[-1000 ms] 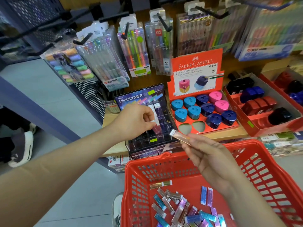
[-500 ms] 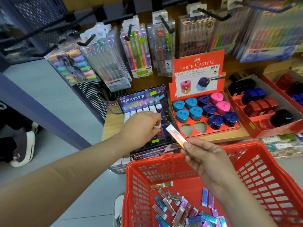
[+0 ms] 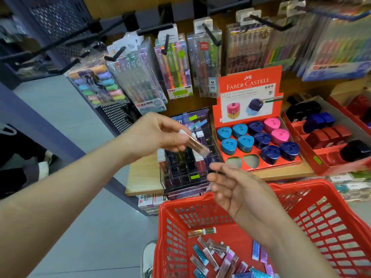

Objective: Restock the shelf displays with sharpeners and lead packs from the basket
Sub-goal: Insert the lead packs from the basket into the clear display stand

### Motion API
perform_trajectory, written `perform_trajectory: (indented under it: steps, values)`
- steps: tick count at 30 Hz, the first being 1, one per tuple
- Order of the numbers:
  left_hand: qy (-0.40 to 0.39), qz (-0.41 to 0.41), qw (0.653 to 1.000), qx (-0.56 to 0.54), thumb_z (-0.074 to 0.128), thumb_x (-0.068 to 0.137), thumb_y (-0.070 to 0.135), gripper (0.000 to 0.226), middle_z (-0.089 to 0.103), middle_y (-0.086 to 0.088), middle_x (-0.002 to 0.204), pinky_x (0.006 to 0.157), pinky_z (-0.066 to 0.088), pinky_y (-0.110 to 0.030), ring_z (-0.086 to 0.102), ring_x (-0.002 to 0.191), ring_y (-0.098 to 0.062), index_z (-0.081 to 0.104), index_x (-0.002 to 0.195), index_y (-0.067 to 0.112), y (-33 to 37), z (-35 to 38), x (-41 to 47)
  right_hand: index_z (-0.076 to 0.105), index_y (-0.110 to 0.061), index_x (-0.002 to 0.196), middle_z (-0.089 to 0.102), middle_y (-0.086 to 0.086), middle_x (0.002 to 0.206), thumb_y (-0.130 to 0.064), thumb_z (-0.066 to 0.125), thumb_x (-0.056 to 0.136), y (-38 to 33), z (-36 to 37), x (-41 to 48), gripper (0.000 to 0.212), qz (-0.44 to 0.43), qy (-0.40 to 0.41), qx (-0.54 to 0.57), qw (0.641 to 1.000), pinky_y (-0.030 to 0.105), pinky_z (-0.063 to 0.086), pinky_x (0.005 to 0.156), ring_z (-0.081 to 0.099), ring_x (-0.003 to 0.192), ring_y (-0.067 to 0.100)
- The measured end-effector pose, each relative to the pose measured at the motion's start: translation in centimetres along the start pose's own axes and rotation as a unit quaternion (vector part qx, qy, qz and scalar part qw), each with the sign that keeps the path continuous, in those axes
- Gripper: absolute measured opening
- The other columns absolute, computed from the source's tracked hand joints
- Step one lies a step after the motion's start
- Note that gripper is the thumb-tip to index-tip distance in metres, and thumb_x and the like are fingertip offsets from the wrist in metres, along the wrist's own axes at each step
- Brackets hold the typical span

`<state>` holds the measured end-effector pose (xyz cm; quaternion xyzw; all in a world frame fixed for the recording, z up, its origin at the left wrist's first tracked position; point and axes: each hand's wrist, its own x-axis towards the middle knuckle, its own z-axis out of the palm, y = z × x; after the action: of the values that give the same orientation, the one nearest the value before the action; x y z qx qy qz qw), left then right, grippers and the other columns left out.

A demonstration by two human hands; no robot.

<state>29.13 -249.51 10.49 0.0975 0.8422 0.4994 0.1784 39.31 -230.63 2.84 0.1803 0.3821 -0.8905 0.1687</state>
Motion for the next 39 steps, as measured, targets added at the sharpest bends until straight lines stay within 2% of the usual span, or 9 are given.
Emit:
perform_trajectory:
  steps: [4, 7, 9, 14, 20, 23, 27, 34, 39]
  values:
    - [0.132, -0.02, 0.982, 0.136, 0.062, 0.09, 0.006, 0.016, 0.074, -0.01, 0.081, 0.079, 0.059, -0.032, 0.071, 0.077, -0.017, 0.072, 0.101, 0.008, -2.7, -3.1, 1.4, 0.073, -0.015, 0.093, 0.065, 0.008, 0.086, -0.001, 0.057, 0.092, 0.0, -1.2, 1.2, 0.021, -0.085, 0.092, -0.136, 0.983, 0.025, 0.05, 0.06, 0.06, 0.072, 0.014]
    - [0.142, -0.034, 0.971, 0.191, 0.067, 0.088, 0.009, 0.006, 0.073, -0.006, 0.074, 0.08, 0.058, -0.037, 0.072, 0.073, -0.016, 0.071, 0.092, 0.012, -4.4, -3.5, 1.4, 0.067, -0.018, 0.103, 0.06, -0.002, 0.094, 0.006, 0.054, 0.091, 0.1, -1.8, 2.4, 0.03, -0.145, 0.129, -0.275, 0.942, 0.03, 0.049, 0.077, 0.058, 0.082, 0.012]
    - [0.151, -0.027, 0.963, 0.222, 0.071, 0.085, 0.014, 0.005, 0.072, 0.0, 0.067, 0.077, 0.057, -0.031, 0.069, 0.065, -0.008, 0.069, 0.084, 0.018, -4.9, -3.2, 1.3, 0.061, -0.022, 0.112, 0.06, -0.011, 0.101, 0.005, 0.055, 0.09, 0.4, -2.4, 3.3, 0.036, -0.168, 0.12, -0.375, 0.904, 0.029, 0.044, 0.086, 0.058, 0.099, 0.013]
    - [0.156, -0.004, 0.948, 0.278, 0.073, 0.084, 0.021, 0.009, 0.072, 0.005, 0.076, 0.079, 0.051, -0.023, 0.066, 0.074, -0.007, 0.076, 0.092, 0.018, -5.6, -2.2, 1.4, 0.06, -0.02, 0.128, 0.064, 0.003, 0.125, -0.001, 0.058, 0.088, 1.3, -3.3, 4.9, 0.045, -0.172, 0.094, -0.532, 0.823, 0.031, 0.045, 0.098, 0.058, 0.118, 0.019]
    - [0.134, -0.007, 0.945, 0.299, 0.071, 0.086, 0.02, 0.011, 0.07, 0.007, 0.074, 0.078, 0.052, -0.024, 0.066, 0.074, -0.005, 0.075, 0.095, 0.018, -5.4, -2.3, 1.6, 0.061, -0.022, 0.127, 0.064, 0.001, 0.124, -0.002, 0.059, 0.087, 1.3, -4.1, 5.0, 0.045, -0.217, 0.08, -0.594, 0.77, 0.028, 0.044, 0.093, 0.06, 0.114, 0.017]
    - [0.116, -0.02, 0.955, 0.272, 0.075, 0.081, 0.017, 0.005, 0.07, 0.006, 0.068, 0.066, 0.05, -0.017, 0.066, 0.066, -0.003, 0.073, 0.085, 0.019, -4.7, -3.1, 1.2, 0.059, -0.025, 0.129, 0.063, 0.0, 0.124, -0.003, 0.059, 0.088, 1.5, -4.5, 5.0, 0.047, -0.228, 0.073, -0.609, 0.756, 0.022, 0.039, 0.085, 0.06, 0.109, 0.013]
    - [0.076, -0.019, 0.965, 0.251, 0.076, 0.079, 0.012, 0.006, 0.072, -0.001, 0.07, 0.07, 0.055, -0.024, 0.067, 0.067, -0.009, 0.074, 0.081, 0.017, -4.3, -4.0, 0.5, 0.059, -0.028, 0.129, 0.061, 0.0, 0.113, -0.003, 0.059, 0.089, 1.6, -4.8, 5.2, 0.047, -0.227, 0.077, -0.607, 0.758, 0.018, 0.034, 0.075, 0.055, 0.097, 0.009]
    - [0.064, 0.049, 0.902, 0.425, 0.071, 0.085, 0.023, 0.015, 0.073, 0.003, 0.086, 0.082, 0.054, -0.027, 0.067, 0.08, -0.007, 0.074, 0.098, 0.015, -5.9, -3.2, -0.6, 0.059, -0.03, 0.129, 0.063, 0.003, 0.115, -0.004, 0.058, 0.089, 1.7, -5.0, 5.5, 0.048, -0.223, 0.079, -0.609, 0.757, 0.023, 0.039, 0.073, 0.059, 0.087, 0.01]
    - [0.077, 0.076, 0.897, 0.428, 0.07, 0.085, 0.024, 0.017, 0.073, 0.002, 0.085, 0.081, 0.054, -0.026, 0.067, 0.078, -0.006, 0.074, 0.098, 0.014, -6.0, -3.0, -1.1, 0.06, -0.027, 0.129, 0.063, 0.004, 0.114, -0.001, 0.057, 0.088, 1.7, -4.9, 5.4, 0.049, -0.234, 0.081, -0.603, 0.758, 0.025, 0.039, 0.073, 0.058, 0.079, 0.008]
